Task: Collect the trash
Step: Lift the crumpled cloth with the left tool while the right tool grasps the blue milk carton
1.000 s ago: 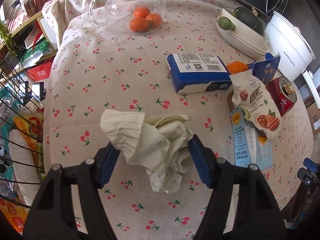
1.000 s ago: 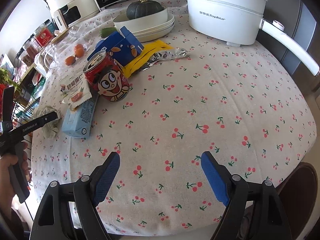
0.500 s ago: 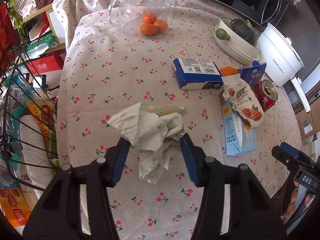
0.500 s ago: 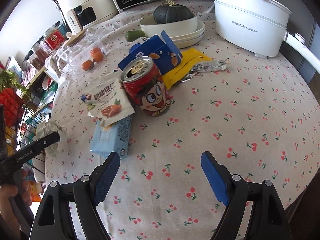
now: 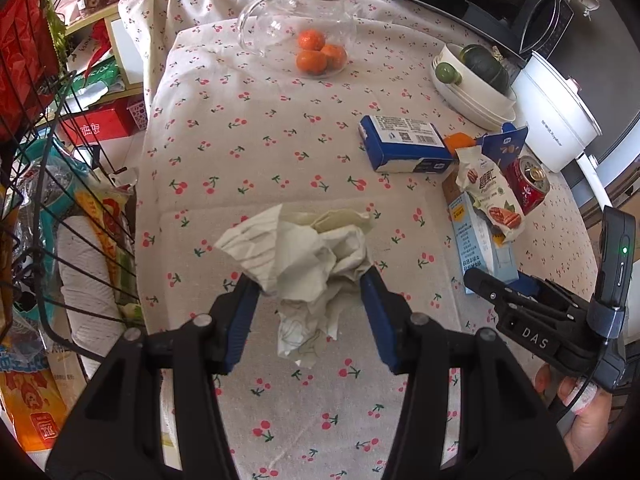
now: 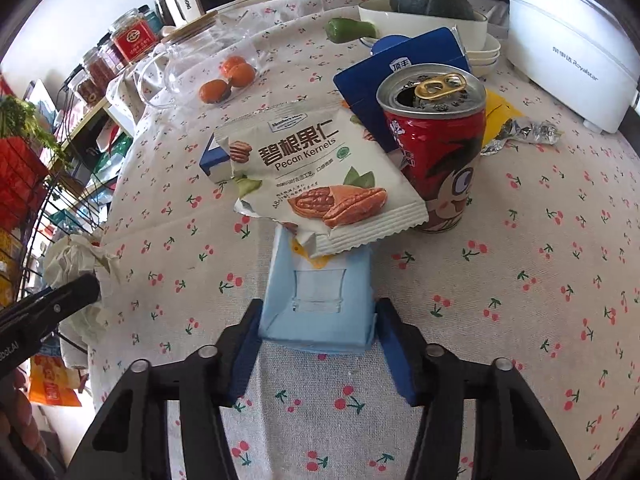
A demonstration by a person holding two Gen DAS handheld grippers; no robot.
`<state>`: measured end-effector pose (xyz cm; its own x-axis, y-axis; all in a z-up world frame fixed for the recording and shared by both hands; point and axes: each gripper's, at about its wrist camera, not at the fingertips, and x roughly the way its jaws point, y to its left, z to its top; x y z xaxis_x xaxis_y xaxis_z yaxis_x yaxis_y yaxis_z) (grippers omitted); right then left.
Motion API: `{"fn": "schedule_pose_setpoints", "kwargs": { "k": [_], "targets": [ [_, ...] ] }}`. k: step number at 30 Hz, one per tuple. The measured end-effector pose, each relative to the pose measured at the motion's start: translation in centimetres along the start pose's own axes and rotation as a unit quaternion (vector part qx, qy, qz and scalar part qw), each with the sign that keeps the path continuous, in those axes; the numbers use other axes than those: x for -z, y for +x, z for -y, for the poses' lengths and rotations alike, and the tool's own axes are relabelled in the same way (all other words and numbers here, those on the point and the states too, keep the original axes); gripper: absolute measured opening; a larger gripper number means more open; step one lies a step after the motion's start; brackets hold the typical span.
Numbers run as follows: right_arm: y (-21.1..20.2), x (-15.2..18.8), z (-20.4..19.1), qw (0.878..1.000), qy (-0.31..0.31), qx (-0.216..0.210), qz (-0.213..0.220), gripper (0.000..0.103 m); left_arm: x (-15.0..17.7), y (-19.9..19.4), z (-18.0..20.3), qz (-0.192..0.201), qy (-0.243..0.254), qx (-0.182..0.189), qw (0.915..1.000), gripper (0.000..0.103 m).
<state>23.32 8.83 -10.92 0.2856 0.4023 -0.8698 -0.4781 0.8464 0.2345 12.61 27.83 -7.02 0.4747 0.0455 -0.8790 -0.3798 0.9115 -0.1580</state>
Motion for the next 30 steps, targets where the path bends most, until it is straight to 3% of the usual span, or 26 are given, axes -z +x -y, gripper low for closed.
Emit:
{"fn": "schedule_pose_setpoints", "kwargs": {
  "k": [8, 15, 23, 30],
  "targets": [
    [-6.3, 2.5, 1.9, 0.997, -0.071, 0.017, 0.015, 0.055, 1.0, -1.2, 2.9, -0.004, 0.028, 0.029, 0.9992, 0.054],
    [-11.8, 4.2, 5.2, 0.995, -0.083, 0.033, 0.036, 0.055, 2.5, -2.7, 5.4, 0.002, 0.045, 0.036, 0.9983, 0.054],
    [-17.0, 5.1, 10.8, 0.995, -0.047, 0.058, 0.064, 0.055, 3.5, -3.5, 8.9, 0.006, 0.051, 0.052, 0.9973, 0.054],
    [-18.7, 8.6, 15.9, 0.996, -0.007, 0.067, 0.066, 0.055, 4.6, -4.1, 13.5, 0.009, 0.075, 0.085, 0.9935, 0.054]
  ]
}}
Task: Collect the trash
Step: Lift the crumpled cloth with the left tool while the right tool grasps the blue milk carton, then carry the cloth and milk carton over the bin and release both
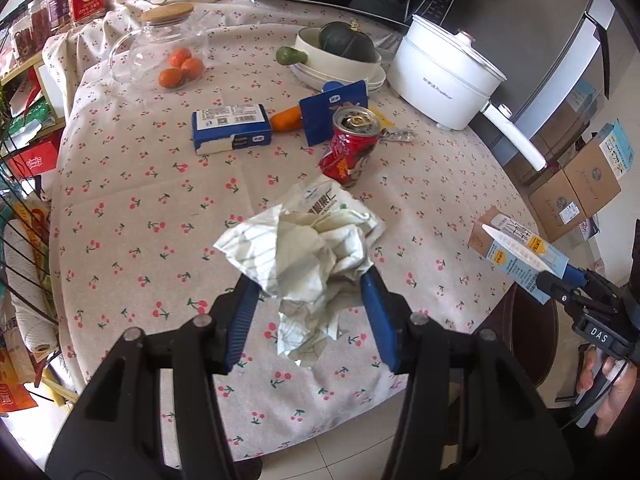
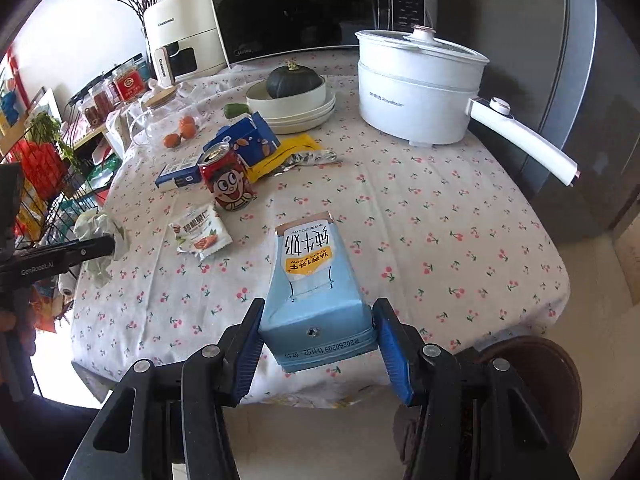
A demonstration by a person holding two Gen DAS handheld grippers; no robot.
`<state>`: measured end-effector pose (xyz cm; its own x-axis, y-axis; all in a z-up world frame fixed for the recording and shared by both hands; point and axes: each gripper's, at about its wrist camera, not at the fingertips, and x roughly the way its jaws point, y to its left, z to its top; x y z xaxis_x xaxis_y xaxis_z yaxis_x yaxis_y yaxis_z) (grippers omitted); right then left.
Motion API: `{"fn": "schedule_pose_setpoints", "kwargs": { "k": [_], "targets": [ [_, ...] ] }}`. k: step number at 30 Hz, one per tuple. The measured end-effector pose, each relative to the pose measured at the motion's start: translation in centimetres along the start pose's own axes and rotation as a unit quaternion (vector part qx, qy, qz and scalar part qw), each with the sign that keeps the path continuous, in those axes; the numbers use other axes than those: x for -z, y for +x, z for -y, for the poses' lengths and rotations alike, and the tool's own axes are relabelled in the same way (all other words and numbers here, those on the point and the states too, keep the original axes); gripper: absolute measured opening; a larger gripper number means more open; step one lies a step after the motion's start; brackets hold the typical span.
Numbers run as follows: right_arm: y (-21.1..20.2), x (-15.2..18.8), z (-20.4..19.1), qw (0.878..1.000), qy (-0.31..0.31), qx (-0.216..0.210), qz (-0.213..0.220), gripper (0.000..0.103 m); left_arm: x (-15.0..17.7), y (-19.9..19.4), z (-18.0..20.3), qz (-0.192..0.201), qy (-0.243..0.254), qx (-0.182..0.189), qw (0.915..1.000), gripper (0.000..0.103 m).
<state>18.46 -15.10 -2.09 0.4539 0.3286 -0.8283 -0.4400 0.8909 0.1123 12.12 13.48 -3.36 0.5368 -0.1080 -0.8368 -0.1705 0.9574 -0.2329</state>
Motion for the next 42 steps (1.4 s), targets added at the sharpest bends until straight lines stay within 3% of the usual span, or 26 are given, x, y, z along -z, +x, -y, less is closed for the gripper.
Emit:
{"fn": "schedule_pose_setpoints", "kwargs": {
  "k": [2, 11, 19, 29, 37, 42],
  "targets": [
    [0.3, 0.8, 1.5, 0.999, 0.023, 0.01, -0.032, 0.055, 0.2, 0.4, 1.6, -0.004, 0.015, 0.006, 0.9999, 0.054],
    [-3.0, 2.8, 6.1, 0.999, 0.047, 0.021, -0.016, 0.055, 0.0, 2.6, 8.4, -0.021, 0.077, 0.038, 0.9961, 0.054],
    [-4.3, 5.3, 11.0, 0.995, 0.088, 0.046, -0.023, 0.055, 1.6, 4.9, 15.6, -0.037, 0.147, 0.064, 0.9864, 0.054],
    [-5.6, 10.6, 17.3, 0.986, 0.143, 0.081, -0.041, 0.055, 4.6, 7.2, 23.6, -0.052, 0.225, 0.107, 0.967, 0.054],
    [-6.1, 14.9, 21.0, 0.978, 0.173, 0.099, -0.061, 0.055, 7.3, 8.9, 30.3, -0.054, 0.277, 0.168, 0.9443, 0.054],
    [-6.2, 16.8, 22.6, 0.975, 0.182, 0.108, -0.073, 0.055, 9.4, 10.7, 33.2, -0.065, 0.297, 0.184, 0.9346, 0.055]
  ]
}}
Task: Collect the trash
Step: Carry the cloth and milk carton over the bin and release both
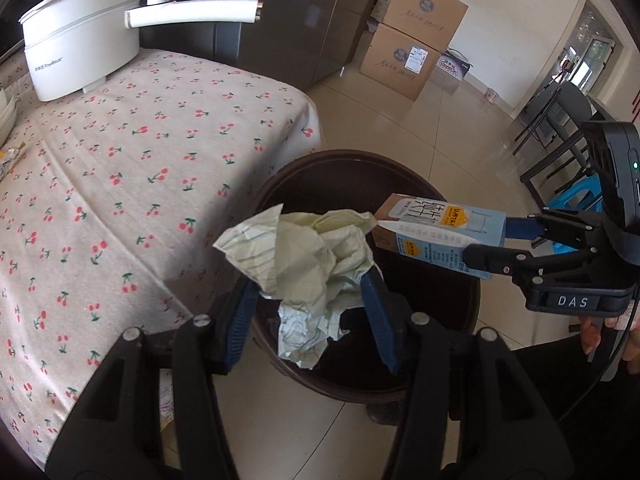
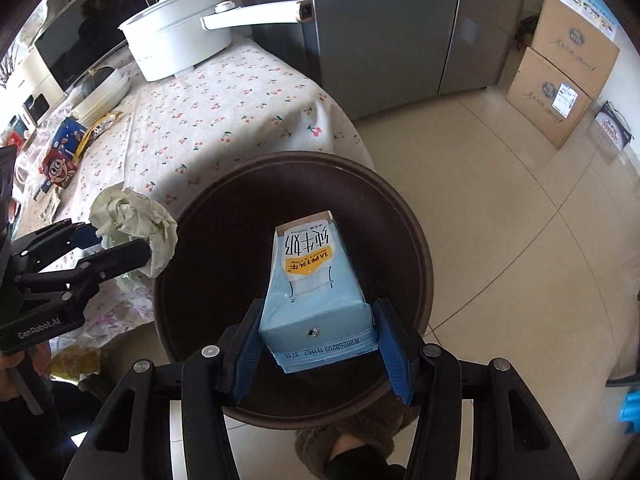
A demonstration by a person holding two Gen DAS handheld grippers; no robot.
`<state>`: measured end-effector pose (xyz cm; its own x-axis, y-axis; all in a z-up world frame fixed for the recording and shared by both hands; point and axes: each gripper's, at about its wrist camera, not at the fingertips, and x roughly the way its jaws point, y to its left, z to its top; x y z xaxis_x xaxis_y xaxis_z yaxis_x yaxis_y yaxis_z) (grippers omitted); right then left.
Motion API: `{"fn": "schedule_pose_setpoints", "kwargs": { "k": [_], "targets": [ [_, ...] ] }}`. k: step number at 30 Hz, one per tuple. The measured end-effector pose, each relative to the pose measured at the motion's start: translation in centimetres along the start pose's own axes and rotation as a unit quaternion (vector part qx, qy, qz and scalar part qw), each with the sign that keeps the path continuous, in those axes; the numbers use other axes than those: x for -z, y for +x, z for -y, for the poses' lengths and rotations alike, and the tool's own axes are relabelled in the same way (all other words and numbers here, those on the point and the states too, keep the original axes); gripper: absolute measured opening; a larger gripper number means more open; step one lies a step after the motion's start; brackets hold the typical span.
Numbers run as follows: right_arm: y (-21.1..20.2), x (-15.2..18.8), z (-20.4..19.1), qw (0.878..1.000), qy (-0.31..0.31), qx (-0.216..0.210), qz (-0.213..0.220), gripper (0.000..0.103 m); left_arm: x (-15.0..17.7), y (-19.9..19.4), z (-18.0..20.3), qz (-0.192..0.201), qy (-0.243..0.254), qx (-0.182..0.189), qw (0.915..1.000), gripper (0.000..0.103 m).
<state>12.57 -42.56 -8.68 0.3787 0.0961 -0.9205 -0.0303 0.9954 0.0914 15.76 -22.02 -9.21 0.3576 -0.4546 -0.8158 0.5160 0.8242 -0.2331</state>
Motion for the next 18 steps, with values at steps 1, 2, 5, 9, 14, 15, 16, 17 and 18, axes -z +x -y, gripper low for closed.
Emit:
{"fn": "schedule_pose_setpoints", "kwargs": {
  "k": [1, 2, 5, 9, 14, 15, 16, 17, 18],
  "targets": [
    [0.1, 0.1, 0.3, 1.0, 0.001, 0.002, -0.002, 0.055, 0.1, 0.5, 0.3, -0.002, 0.005, -0.001, 1.0, 0.055],
    [0.1, 0.3, 0.5, 1.0, 0.001, 0.003, -0.004, 0.055, 0.1, 0.9, 0.5, -0.002, 0.01, -0.003, 0.9999, 0.055],
    [0.3, 0.7, 0.9, 1.0, 0.003, 0.005, -0.007, 0.055, 0.2, 1.7, 0.6, -0.003, 0.012, -0.004, 0.9999, 0.059],
    [0.7, 1.2, 1.2, 1.0, 0.007, 0.008, -0.016, 0.055, -0.1, 0.7, -0.4, 0.009, -0.031, -0.004, 0.9995, 0.091],
    [0.9, 1.1, 1.2, 1.0, 0.006, 0.006, -0.018, 0.055, 0.1, -1.3, -1.4, 0.019, -0.031, -0.031, 0.9988, 0.1],
    [0.9, 1.1, 1.2, 1.0, 0.006, 0.007, -0.017, 0.055, 0.2, -1.6, -1.7, 0.018, -0.032, -0.036, 0.9987, 0.1],
    [0.9, 1.1, 1.2, 1.0, 0.005, 0.007, -0.017, 0.055, 0.5, -1.8, -2.0, 0.015, -0.033, -0.042, 0.9985, 0.1],
    [0.9, 1.0, 1.1, 1.0, 0.005, 0.007, -0.017, 0.055, 0.7, -2.1, -2.3, 0.013, -0.033, -0.047, 0.9982, 0.101],
    [1.0, 1.0, 1.1, 1.0, 0.005, 0.007, -0.018, 0.055, 0.9, -2.3, -2.6, 0.012, -0.033, -0.052, 0.998, 0.101]
  ]
}}
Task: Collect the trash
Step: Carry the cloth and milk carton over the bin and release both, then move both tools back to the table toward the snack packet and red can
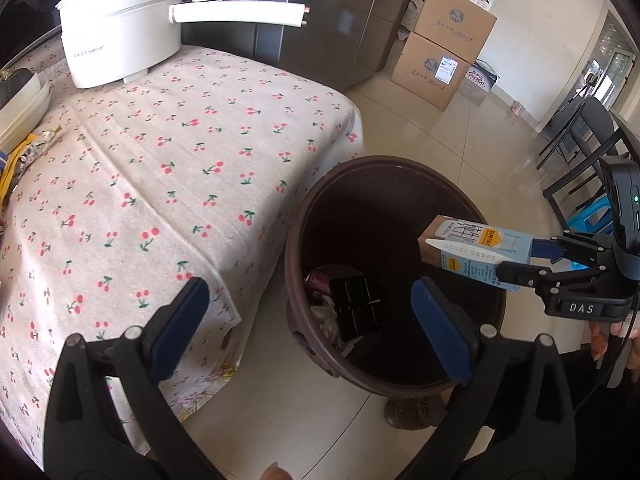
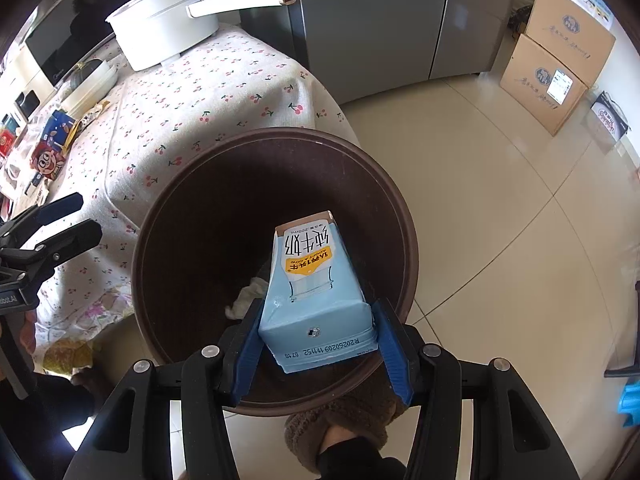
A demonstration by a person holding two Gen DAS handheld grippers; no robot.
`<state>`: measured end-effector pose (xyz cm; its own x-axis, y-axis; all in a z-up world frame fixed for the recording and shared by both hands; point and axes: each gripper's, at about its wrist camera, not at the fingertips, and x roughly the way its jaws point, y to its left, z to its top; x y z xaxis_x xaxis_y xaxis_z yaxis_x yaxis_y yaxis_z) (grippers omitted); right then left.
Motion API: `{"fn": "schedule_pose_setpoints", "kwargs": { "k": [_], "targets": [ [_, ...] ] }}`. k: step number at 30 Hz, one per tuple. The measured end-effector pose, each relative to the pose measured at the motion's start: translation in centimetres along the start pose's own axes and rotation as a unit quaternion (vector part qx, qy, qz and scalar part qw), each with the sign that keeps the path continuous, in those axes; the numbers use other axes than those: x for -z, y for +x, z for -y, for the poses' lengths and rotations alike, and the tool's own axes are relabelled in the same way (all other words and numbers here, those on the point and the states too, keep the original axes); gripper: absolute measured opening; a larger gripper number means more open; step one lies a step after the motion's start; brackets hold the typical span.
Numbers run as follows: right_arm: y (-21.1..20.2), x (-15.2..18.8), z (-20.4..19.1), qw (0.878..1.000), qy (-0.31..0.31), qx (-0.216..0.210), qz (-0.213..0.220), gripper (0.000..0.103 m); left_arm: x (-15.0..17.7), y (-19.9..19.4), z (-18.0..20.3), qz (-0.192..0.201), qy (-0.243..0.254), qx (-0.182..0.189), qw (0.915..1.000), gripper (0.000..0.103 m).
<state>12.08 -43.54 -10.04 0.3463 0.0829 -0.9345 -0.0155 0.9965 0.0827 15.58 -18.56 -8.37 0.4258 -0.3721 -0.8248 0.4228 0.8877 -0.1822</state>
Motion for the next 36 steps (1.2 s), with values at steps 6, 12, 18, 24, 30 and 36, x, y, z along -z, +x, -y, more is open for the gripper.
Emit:
{"fn": "schedule_pose_setpoints", "kwargs": {
  "k": [6, 12, 18, 24, 30, 36],
  "targets": [
    [-0.3, -0.9, -1.0, 1.0, 0.011, -0.002, 0.01, 0.075, 1.2, -1.9, -1.8, -0.001, 0.003, -0.034, 0.9994, 0.102],
    [-0.9, -1.8, -3.8, 1.0, -0.004, -0.018, 0.021, 0.08, 1.8, -4.6, -4.6, 0.009, -0.016, -0.06, 0.998, 0.102],
    [-1.0, -2.8, -7.0, 0.999, -0.028, -0.022, 0.023, 0.08, 2.3, -7.2, -8.5, 0.01, -0.057, -0.077, 0.9953, 0.102],
    [-1.3, -4.1, -11.0, 0.998, -0.056, -0.03, 0.025, 0.08, 3.4, -10.1, -13.1, 0.015, -0.11, -0.1, 0.9888, 0.102],
    [-1.6, -5.8, -16.3, 0.993, -0.1, -0.046, 0.03, 0.083, 4.7, -12.8, -18.6, 0.019, -0.168, -0.122, 0.978, 0.102],
    [-0.9, -8.3, -20.9, 0.988, -0.143, -0.051, 0.029, 0.083, 4.8, -14.4, -24.1, 0.011, -0.187, -0.139, 0.9724, 0.102]
  ]
}}
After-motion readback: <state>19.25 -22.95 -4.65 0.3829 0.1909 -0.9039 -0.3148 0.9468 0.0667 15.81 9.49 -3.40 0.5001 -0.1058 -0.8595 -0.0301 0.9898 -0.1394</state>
